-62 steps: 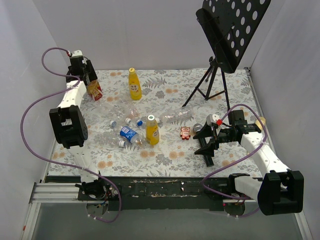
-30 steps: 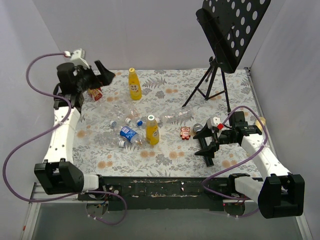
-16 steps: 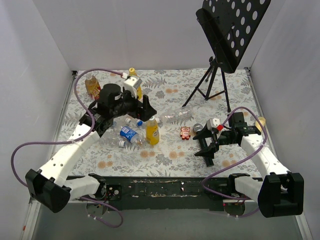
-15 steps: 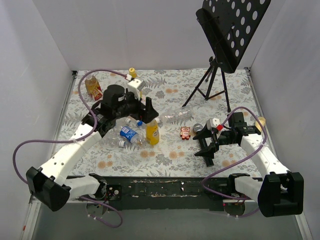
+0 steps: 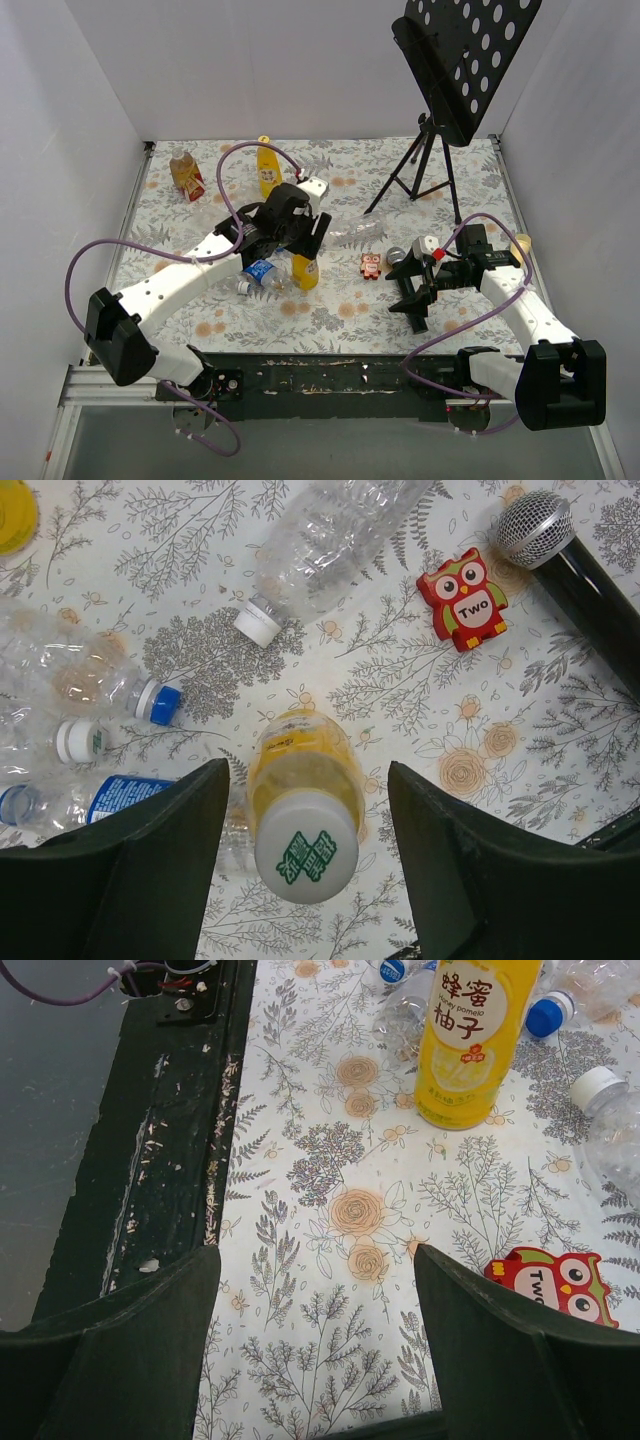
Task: Unscrew the bottle caps
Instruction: Pick up the plastic bottle at the center of the board.
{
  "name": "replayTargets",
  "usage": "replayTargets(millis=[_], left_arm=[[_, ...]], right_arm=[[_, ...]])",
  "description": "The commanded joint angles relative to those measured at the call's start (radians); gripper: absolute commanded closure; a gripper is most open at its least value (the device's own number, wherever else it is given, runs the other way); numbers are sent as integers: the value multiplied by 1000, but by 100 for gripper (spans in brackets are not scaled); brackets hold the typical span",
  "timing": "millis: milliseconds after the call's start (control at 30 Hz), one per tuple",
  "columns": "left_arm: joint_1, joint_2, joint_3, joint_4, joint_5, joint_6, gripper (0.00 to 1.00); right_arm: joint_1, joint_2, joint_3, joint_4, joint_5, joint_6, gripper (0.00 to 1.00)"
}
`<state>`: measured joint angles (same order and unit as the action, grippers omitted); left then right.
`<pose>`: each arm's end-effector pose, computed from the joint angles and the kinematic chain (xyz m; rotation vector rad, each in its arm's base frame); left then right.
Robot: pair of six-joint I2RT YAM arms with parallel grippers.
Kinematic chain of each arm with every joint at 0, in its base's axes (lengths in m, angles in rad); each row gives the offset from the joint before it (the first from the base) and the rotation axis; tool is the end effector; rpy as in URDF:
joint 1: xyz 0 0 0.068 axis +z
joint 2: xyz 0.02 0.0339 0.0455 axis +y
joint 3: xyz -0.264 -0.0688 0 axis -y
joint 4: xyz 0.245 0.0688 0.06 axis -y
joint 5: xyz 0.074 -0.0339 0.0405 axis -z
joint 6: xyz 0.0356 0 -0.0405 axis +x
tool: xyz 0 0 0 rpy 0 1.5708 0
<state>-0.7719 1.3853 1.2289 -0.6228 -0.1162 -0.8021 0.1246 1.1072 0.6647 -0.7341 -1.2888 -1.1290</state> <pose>0.2182 -0.2066 0.3172 -0.0959 2.4322 -0.6202 0.1756 0.0565 0.2215 -1.3909 1.4181 1.1049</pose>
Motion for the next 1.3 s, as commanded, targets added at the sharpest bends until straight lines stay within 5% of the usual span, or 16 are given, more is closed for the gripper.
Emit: replayTargets(millis=[0,500,700,1000,1267], left_arm=[[-35,-14,67,-32,-99,-20,37],[-55,-12,103,-117,-155,-92,54],[-61,-6,122,-121,-123,-108,100],[-66,-84,126,6,332,-141,100],[-110,-66,95,168,405,-219,100]], right_arm=[[4,3,4,-1,-14,-9,15],[9,6,3,-1,-10,-9,15],[9,6,3,-2,-9,-9,15],[61,17,107,-10,43,1,16],[228,48,174,319,181,495,18]])
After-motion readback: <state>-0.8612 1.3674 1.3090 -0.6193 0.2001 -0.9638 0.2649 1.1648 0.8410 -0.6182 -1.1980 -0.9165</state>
